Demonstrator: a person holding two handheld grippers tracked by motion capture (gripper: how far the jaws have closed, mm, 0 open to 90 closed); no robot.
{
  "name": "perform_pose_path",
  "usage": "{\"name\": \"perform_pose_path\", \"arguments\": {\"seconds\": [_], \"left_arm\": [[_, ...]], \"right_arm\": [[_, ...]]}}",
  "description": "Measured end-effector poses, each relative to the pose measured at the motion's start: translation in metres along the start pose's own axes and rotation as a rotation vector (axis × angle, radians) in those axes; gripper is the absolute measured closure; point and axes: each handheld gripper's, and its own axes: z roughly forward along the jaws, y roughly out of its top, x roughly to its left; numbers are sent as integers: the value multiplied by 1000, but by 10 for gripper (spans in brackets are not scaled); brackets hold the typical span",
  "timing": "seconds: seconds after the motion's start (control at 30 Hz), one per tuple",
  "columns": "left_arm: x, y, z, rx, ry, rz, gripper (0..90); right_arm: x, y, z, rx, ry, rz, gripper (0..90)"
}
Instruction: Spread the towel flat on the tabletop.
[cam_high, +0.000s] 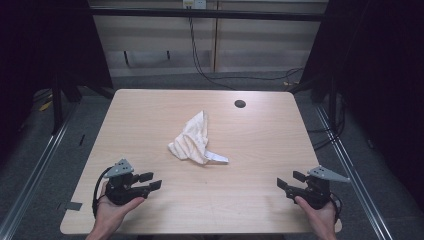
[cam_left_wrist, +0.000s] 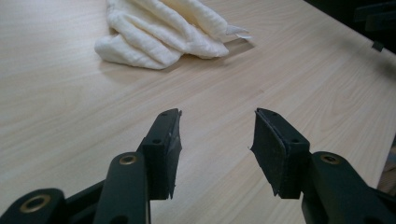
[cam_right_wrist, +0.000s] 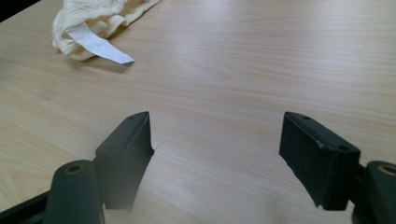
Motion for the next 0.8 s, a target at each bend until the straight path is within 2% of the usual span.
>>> {"name": "perform_pose_path", "arguments": {"seconds": [0.13, 0.17, 0.23, 0.3, 0.37, 0.43, 0.53, 0.67, 0.7, 0.8], "left_arm": [[0, 4, -3, -15, 0, -12, 524], [2, 6, -3, -9, 17, -6, 517], [5, 12, -2, -10, 32, 2, 460], [7, 16, -1, 5, 42, 33, 407], [9, 19, 0, -2, 30, 34, 402], [11, 20, 2, 14, 9, 25, 407], [15, 25, 8, 19, -14, 15, 443], [21, 36, 18, 18, 11, 26, 446], [24, 43, 24, 25, 4, 27, 446], [26, 49, 31, 13, 5, 19, 440]], "right_arm": [[4, 0, 1, 5, 27, -11, 224], [6, 0, 1, 7, 30, -12, 224], [7, 0, 2, 12, 38, -25, 224], [8, 1, 3, 27, 45, -32, 224], [8, 0, 4, 37, 40, -34, 224], [8, 0, 5, 41, 42, -37, 224], [9, 1, 6, 43, 46, -50, 224], [13, 2, 6, 31, 69, -56, 218], [14, 2, 6, 34, 70, -59, 218], [14, 2, 7, 35, 73, -61, 218]]}}
